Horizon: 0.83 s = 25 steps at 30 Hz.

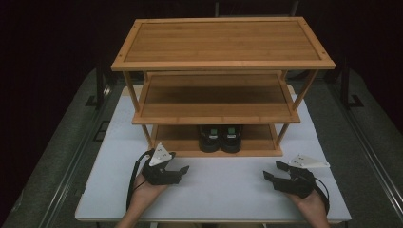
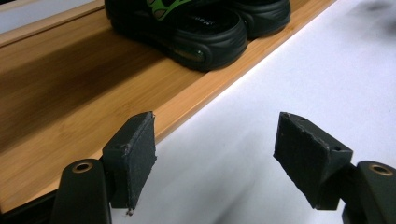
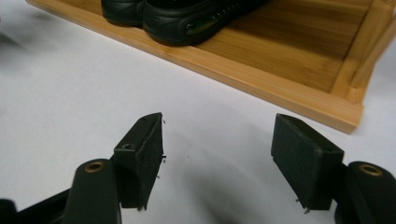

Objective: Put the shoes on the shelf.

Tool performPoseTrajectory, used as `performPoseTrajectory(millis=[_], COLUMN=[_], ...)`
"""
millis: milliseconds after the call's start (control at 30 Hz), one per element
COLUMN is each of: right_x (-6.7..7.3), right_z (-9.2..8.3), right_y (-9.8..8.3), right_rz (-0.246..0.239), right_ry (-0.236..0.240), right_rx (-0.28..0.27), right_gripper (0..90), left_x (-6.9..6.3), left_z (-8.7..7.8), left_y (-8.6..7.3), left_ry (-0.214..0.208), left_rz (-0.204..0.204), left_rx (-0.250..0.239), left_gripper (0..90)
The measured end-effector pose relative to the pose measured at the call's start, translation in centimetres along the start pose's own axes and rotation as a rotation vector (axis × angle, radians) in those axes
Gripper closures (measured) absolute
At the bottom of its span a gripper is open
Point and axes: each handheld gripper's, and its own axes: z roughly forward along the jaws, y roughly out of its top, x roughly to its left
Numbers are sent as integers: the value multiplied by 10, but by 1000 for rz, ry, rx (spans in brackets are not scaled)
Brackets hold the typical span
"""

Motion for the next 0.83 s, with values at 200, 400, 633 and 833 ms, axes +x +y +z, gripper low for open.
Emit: performPoseTrajectory(millis=[200,400,633,833], right_x=[-3,-4,-4,-5], right_z=[-6,-11,-22,-33], right_y=[-7,-13,-23,-27], right_rz=[8,17,34,59], right_ry=[-2,4,4,-14], right_rx=[2,-4,-29,-94], right_gripper=[328,314,287,269], left_x=[4,8,6,2], left_z=[-7,-15,-21,-26], left_y=[-9,-18,-30,-38], left_ry=[7,15,3,-24], left_rz=[-21,-27,-59,-58], left_rx=[4,8,0,9], left_gripper=[282,279,253,176])
